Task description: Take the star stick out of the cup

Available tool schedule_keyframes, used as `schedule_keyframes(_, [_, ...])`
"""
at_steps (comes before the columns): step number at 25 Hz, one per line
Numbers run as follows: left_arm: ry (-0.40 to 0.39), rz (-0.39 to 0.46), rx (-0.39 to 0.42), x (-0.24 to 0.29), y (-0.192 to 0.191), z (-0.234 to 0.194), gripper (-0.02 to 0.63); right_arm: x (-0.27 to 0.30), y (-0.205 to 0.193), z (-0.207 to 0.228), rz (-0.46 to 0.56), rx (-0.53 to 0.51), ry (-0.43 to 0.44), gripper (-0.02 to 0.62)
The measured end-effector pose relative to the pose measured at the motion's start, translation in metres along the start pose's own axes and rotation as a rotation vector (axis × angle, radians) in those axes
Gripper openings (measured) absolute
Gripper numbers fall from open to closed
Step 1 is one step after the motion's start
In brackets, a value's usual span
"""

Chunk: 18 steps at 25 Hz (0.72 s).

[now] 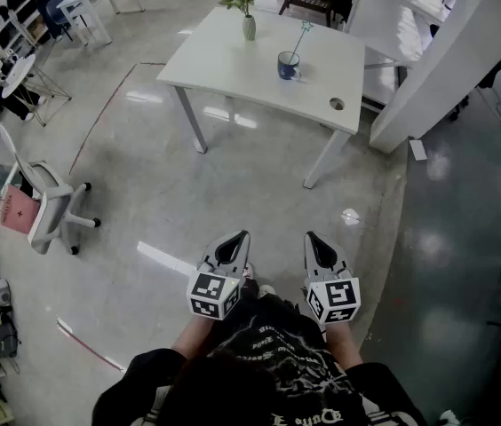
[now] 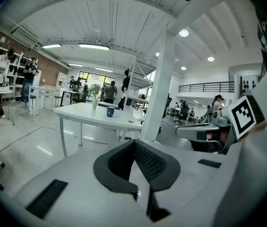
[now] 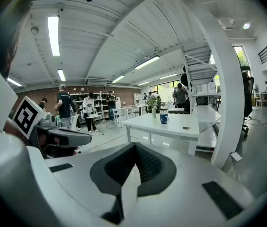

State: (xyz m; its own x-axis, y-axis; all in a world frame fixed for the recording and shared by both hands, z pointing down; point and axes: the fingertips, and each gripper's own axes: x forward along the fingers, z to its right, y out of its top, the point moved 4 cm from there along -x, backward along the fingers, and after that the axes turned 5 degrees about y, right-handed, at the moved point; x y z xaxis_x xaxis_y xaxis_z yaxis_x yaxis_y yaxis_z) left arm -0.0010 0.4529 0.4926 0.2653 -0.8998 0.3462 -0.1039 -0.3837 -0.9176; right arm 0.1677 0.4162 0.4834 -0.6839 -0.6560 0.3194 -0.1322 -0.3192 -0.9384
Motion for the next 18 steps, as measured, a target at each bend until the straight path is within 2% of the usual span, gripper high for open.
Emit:
schedule_keyframes(5, [-0.017,-0.005,0.002,-0.006,0.001,-0.007,0.020,0.005,0.005,-0.011,-0.001,0.003,0.005,0.006])
schedule_keyframes(10, [-0.039,-0.005,0.003,0.004,0.002,-0.022,0.020,0.019,0.006,-0.010,-0.004,0.002,-0.030,0.006])
schedule_keyframes(18, [-0.048,0.032,0.005,0.023,0.020,-0.063,0.020,0.058,0.019,-0.005,0.015,0.041,-0.045,0.009])
